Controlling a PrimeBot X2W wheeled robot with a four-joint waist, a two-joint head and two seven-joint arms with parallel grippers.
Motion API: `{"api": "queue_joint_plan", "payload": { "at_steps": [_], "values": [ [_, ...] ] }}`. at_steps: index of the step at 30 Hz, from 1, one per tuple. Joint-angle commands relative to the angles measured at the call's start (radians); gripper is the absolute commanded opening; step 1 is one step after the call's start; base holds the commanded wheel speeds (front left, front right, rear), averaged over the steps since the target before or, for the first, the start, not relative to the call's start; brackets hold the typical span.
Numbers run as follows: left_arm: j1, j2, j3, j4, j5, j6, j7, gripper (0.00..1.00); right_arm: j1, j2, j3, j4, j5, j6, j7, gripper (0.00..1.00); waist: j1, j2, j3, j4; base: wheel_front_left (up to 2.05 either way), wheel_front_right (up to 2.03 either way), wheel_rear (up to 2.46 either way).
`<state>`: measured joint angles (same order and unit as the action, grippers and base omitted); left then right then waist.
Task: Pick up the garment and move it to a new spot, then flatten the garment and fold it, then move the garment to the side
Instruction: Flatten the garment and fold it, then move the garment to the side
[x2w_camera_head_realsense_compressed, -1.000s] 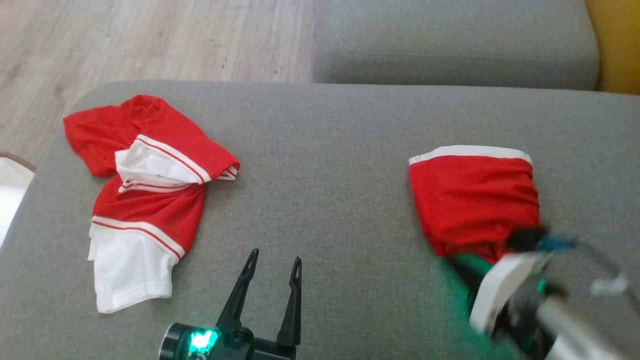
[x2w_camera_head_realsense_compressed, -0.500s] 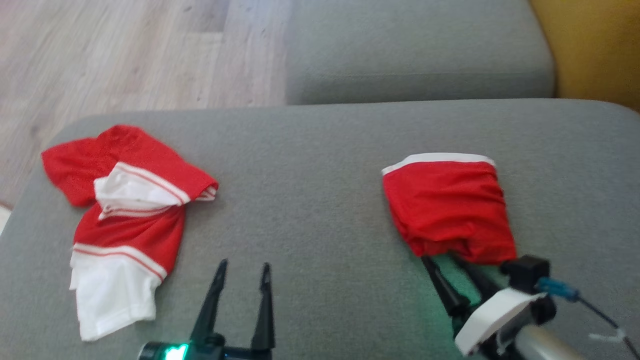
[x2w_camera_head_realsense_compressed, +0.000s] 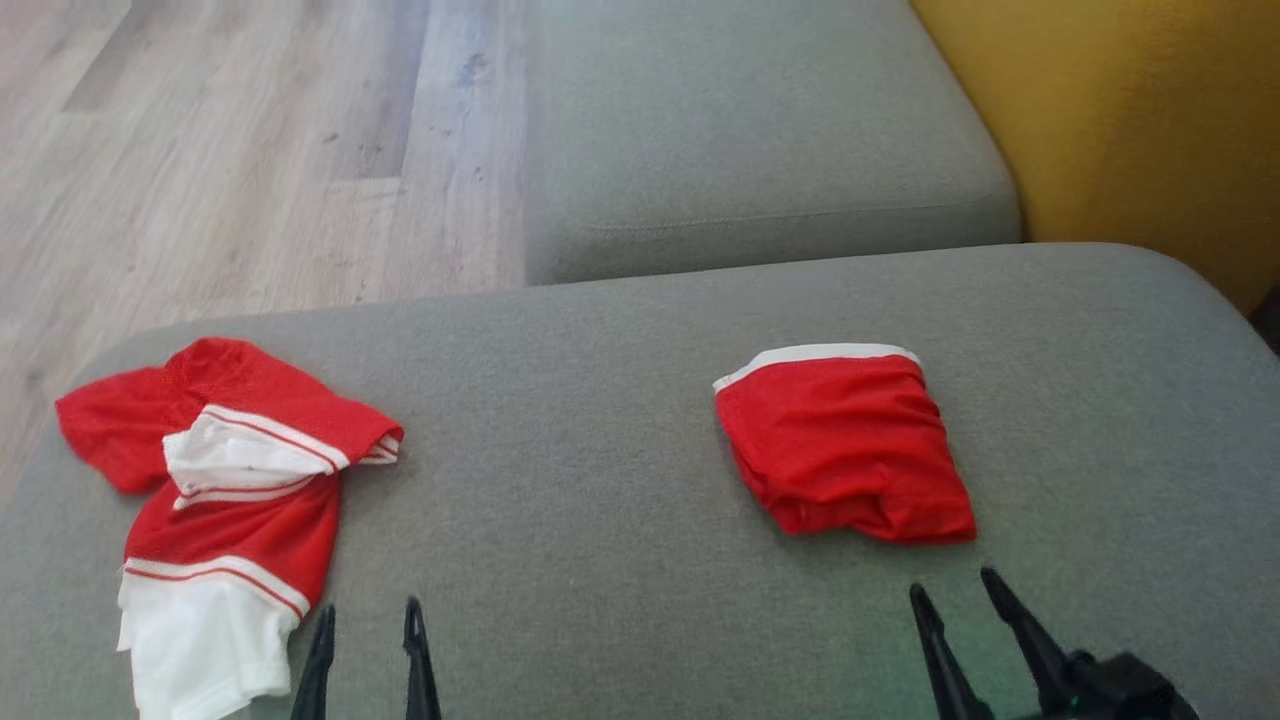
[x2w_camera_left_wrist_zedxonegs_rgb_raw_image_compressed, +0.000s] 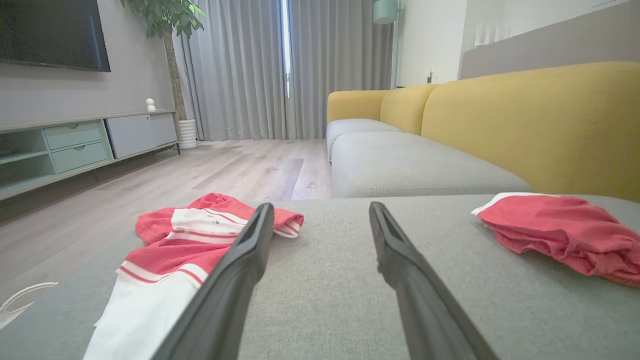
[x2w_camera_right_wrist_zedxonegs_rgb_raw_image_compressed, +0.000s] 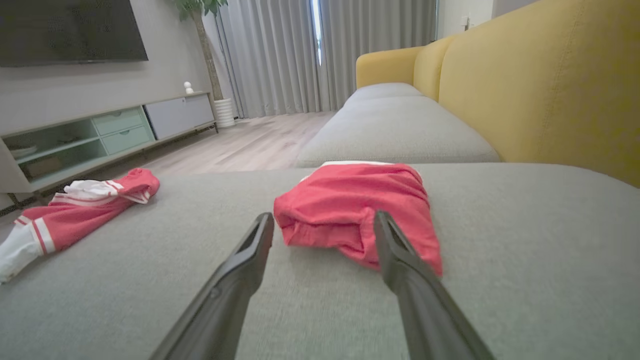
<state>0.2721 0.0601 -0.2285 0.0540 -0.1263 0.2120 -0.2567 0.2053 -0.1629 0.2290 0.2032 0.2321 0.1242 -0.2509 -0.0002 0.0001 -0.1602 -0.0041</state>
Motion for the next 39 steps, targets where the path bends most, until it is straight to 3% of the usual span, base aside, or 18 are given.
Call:
{"api": "queue_joint_plan", "payload": {
  "at_steps": [1,5,16,39],
  "values": [
    [-0.032,-0.008,0.045,-0.026,0.019,-0.001,-0.005,1.00,-0.047,0.000,0.005,-0.045,-0.024,0.007,-0.011,1.00,0.0002,-0.0001,-0.007,-0.008,0.00,0.00,0.00],
    [-0.011,-0.005,0.068,-0.018,0.046,-0.018,-0.005,1.00,-0.025,0.036,-0.037,-0.060,-0.051,0.007,-0.011,1.00,0.0002,-0.0001,-0.015,-0.013,0.00,0.00,0.00],
    [0.009,-0.007,0.076,-0.007,0.054,-0.072,-0.005,1.00,-0.015,0.061,-0.091,-0.065,-0.090,0.007,-0.011,1.00,0.0002,-0.0001,-0.009,-0.008,0.00,0.00,0.00],
    [0.009,-0.009,0.083,-0.006,0.071,-0.100,-0.005,1.00,-0.023,0.061,-0.106,-0.061,-0.097,0.007,-0.011,1.00,0.0002,-0.0001,0.003,-0.014,0.00,0.00,0.00]
  ]
}}
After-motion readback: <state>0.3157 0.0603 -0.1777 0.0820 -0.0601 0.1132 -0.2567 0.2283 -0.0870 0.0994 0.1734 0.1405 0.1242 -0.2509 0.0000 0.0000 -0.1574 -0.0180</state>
